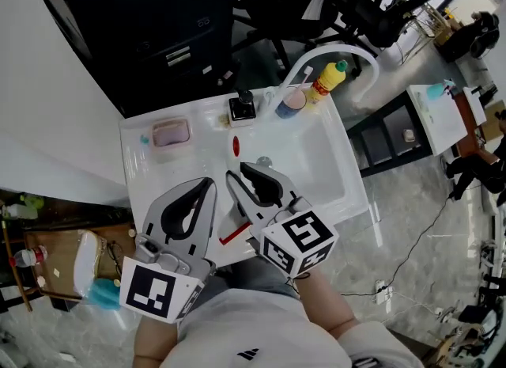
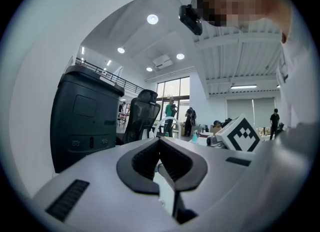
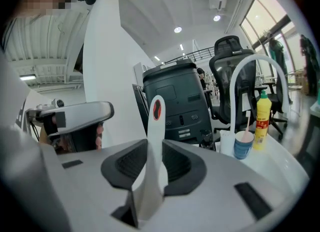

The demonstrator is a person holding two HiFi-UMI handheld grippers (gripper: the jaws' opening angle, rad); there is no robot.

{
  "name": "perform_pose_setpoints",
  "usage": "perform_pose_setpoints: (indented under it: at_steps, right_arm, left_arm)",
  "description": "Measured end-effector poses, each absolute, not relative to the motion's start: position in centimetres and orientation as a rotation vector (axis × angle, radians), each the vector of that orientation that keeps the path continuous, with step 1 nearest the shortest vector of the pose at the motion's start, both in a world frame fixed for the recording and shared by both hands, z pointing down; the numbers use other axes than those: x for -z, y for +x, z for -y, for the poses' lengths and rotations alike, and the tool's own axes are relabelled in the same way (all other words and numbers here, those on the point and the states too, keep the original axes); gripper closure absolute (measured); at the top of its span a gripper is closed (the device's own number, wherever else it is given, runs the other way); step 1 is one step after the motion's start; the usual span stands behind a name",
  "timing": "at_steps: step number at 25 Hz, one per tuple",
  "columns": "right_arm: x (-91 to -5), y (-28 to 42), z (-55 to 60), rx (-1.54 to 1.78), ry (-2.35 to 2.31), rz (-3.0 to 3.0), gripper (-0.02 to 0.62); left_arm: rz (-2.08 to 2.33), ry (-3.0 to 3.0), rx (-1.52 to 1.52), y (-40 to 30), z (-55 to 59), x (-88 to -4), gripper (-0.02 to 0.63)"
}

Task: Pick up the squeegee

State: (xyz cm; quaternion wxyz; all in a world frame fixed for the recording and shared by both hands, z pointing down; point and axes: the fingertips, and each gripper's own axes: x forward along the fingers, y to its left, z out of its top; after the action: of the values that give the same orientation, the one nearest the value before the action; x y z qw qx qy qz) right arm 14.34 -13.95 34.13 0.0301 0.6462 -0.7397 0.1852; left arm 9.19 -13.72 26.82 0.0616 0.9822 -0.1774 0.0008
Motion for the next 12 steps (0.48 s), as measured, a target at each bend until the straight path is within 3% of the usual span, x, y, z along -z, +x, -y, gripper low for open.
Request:
perform_pose_setpoints:
  at_steps: [12]
  right_arm:
    - [-31.0,15.2,9.5,-0.428,2.109,2.279,0.494]
  left_arm:
    - [0.411,3.004,-0.003,10.1,10.0,-26.6,0.6]
